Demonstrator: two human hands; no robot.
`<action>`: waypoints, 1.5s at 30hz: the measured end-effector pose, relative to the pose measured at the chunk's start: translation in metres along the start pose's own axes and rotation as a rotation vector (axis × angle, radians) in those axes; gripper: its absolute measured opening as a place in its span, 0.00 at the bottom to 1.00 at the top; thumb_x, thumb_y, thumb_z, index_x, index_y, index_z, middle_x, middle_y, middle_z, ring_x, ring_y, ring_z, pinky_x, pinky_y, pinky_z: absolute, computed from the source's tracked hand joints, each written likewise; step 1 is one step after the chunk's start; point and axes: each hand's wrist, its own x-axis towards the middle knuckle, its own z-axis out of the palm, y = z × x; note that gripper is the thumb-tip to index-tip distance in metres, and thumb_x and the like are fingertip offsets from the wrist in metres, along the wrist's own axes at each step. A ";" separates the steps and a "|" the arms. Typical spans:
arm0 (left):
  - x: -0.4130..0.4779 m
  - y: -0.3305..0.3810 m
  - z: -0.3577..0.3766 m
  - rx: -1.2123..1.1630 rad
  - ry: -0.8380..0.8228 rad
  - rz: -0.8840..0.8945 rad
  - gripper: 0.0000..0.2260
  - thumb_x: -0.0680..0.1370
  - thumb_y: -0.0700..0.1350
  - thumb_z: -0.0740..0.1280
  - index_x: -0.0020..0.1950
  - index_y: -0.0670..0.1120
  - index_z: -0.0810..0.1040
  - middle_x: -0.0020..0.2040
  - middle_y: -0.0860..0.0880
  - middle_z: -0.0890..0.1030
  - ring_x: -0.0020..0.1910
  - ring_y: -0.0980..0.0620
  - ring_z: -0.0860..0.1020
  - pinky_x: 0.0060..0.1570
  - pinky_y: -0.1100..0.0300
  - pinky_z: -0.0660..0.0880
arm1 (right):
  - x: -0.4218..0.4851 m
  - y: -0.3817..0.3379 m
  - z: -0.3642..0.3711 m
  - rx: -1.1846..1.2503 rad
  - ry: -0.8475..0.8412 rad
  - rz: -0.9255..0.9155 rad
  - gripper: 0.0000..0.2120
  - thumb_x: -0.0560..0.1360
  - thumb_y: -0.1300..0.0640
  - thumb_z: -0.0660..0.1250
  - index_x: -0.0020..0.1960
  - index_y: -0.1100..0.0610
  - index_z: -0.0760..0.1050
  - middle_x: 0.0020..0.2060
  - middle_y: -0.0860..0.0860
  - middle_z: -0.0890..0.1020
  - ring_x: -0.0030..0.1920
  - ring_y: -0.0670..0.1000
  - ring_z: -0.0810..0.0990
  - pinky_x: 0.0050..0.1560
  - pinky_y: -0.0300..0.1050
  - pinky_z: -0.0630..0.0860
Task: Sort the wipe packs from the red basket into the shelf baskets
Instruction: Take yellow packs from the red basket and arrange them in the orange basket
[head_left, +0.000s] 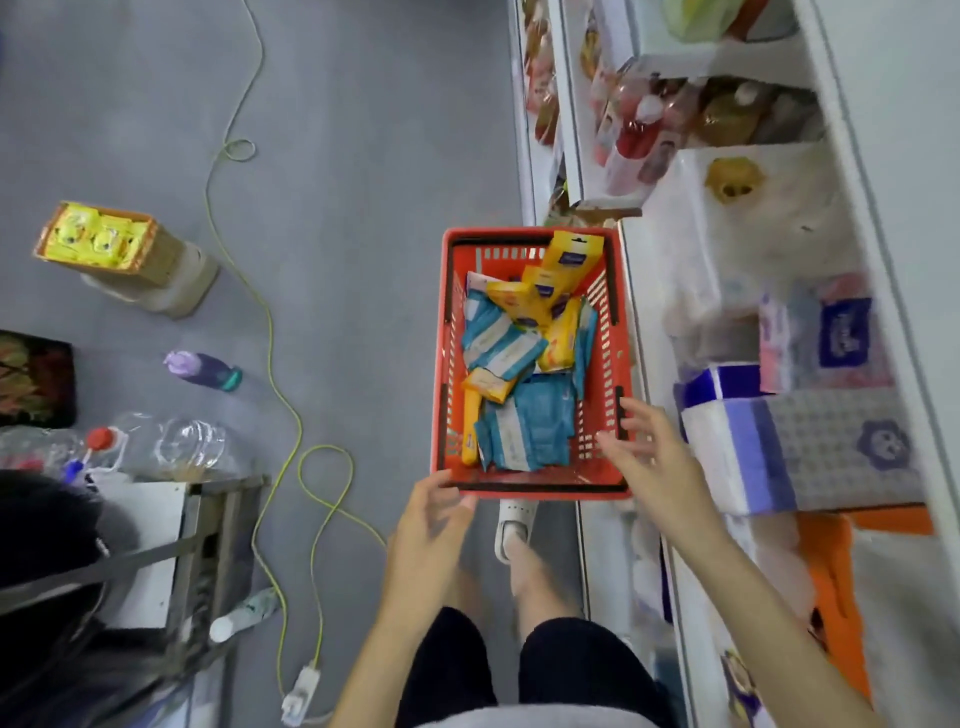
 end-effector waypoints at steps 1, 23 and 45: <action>0.022 0.007 0.007 -0.006 -0.003 -0.010 0.10 0.77 0.43 0.67 0.54 0.57 0.74 0.52 0.52 0.80 0.48 0.65 0.78 0.48 0.71 0.71 | 0.025 -0.001 0.001 0.048 0.019 0.048 0.19 0.76 0.54 0.68 0.66 0.50 0.69 0.57 0.49 0.76 0.50 0.44 0.78 0.51 0.43 0.76; 0.312 -0.062 0.158 -0.848 0.268 -0.786 0.04 0.78 0.47 0.66 0.48 0.47 0.76 0.47 0.45 0.82 0.50 0.48 0.80 0.50 0.60 0.78 | 0.296 0.138 0.168 0.939 0.384 0.604 0.08 0.72 0.55 0.72 0.50 0.52 0.77 0.51 0.48 0.82 0.53 0.45 0.80 0.59 0.41 0.75; 0.135 0.057 0.063 -0.858 0.207 -0.150 0.10 0.73 0.40 0.65 0.52 0.47 0.80 0.49 0.48 0.85 0.48 0.50 0.84 0.40 0.60 0.81 | 0.102 -0.002 0.056 1.074 0.342 0.309 0.20 0.70 0.57 0.67 0.61 0.60 0.75 0.51 0.54 0.85 0.48 0.52 0.85 0.41 0.43 0.81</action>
